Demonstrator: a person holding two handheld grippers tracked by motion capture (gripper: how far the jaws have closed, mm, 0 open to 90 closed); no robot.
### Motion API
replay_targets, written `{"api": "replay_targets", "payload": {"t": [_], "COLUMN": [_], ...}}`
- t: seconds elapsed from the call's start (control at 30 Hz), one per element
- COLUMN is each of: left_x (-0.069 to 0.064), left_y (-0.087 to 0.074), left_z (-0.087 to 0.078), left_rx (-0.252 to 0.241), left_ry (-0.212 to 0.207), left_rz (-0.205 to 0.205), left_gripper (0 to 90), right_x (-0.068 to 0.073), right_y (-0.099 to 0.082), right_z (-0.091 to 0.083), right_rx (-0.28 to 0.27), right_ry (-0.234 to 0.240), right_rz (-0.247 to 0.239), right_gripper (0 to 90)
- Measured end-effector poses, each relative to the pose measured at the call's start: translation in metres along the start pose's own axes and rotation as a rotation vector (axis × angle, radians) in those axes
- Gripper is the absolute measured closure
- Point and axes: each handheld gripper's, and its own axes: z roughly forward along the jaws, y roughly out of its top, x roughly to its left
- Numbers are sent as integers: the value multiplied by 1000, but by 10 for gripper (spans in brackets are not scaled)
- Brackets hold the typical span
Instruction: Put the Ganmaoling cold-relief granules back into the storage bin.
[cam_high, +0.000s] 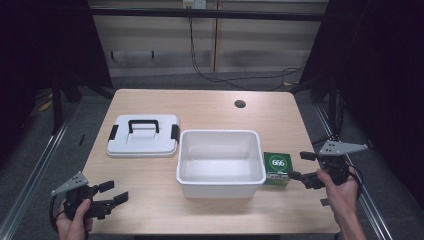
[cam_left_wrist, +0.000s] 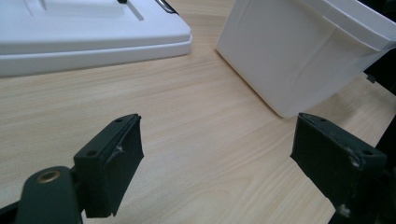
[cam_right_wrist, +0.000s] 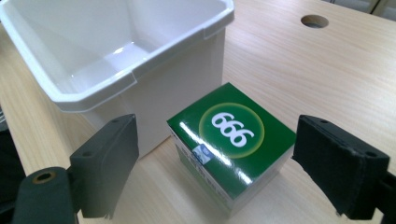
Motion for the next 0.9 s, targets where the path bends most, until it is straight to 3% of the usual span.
{"api": "replay_targets", "payload": {"t": [0.1,0.27,0.4,0.47,0.67,0.9], "left_x": [0,0,0,0,0,0], "left_y": [0,0,0,0,0,0], "left_z": [0,1,1,1,1,2], "left_rx": [3,7,7,8,7,8], "left_ry": [-1,-5,-3,-2,-3,-8], "left_rz": [5,0,-6,-6,-4,2], "left_gripper": [162,162,162,162,162,162], "right_x": [-1,-5,-12,-13,-13,-7], "right_y": [9,20,26,29,39,51], "right_z": [2,3,7,9,14,27], "right_rx": [11,29,53,71,102,234], "right_ry": [53,53,90,71,77,114], "right_rz": [-16,-26,-16,-22,-64,-151], "right_gripper": [139,140,138,143,137,134]}}
